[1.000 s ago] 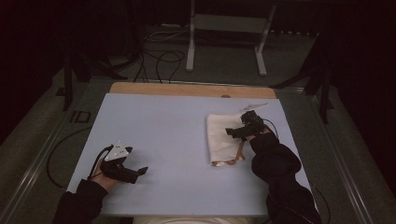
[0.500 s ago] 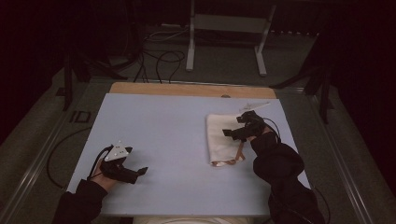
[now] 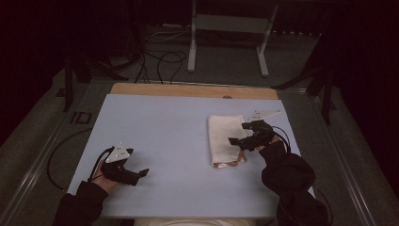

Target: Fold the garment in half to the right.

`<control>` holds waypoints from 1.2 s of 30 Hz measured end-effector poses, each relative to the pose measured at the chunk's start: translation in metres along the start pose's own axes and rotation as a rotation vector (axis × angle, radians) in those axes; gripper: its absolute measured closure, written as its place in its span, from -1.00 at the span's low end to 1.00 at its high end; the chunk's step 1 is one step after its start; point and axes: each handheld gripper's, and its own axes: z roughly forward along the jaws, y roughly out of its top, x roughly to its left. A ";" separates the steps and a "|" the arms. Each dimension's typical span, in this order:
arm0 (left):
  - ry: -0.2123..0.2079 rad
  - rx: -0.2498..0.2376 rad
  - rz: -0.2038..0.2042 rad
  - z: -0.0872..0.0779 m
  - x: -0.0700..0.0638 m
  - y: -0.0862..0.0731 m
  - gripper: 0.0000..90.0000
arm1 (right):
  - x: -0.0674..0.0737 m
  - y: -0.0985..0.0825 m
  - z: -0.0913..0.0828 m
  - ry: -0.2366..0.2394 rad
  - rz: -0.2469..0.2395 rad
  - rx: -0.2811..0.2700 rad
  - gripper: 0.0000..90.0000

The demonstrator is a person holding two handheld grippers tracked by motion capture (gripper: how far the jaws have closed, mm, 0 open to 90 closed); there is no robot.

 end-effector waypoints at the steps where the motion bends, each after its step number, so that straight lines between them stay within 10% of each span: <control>1: 0.001 0.001 0.001 0.000 0.000 0.000 -1.00 | 0.001 -0.002 -0.002 -0.003 0.003 -0.001 -0.80; 36: -0.002 0.000 0.000 -0.004 0.002 -0.001 -1.00 | 0.026 -0.102 -0.031 -0.035 0.080 -0.004 -0.80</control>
